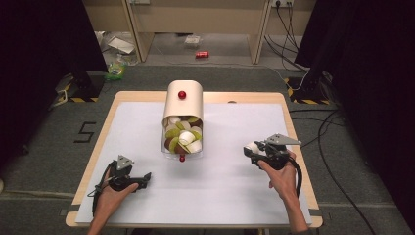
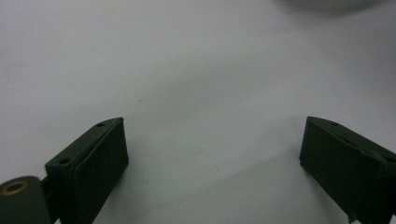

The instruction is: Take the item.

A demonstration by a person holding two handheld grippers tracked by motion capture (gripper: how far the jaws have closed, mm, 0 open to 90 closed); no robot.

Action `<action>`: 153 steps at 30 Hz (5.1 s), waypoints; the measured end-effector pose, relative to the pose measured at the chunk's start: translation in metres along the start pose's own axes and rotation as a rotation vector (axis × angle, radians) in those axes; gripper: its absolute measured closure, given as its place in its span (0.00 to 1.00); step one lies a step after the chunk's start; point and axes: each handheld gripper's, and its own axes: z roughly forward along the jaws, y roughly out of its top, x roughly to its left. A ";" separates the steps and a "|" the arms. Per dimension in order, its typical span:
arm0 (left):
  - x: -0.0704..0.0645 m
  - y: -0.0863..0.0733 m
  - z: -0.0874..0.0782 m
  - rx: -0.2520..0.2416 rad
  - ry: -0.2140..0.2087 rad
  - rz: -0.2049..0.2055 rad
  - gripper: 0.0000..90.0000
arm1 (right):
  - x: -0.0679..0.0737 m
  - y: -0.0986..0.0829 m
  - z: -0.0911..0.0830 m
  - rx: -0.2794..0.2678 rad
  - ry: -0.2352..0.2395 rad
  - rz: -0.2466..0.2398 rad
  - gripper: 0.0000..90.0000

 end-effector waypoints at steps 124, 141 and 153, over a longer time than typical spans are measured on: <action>0.000 0.000 0.000 0.000 -0.001 0.000 0.08 | -0.026 -0.029 0.020 0.122 -0.073 0.071 0.36; 0.000 0.000 0.000 0.000 -0.001 0.000 0.08 | -0.012 -0.019 0.018 0.095 -0.045 0.038 0.35; 0.000 0.000 0.000 0.000 -0.001 0.000 0.08 | 0.003 -0.012 0.017 0.076 -0.013 0.005 0.35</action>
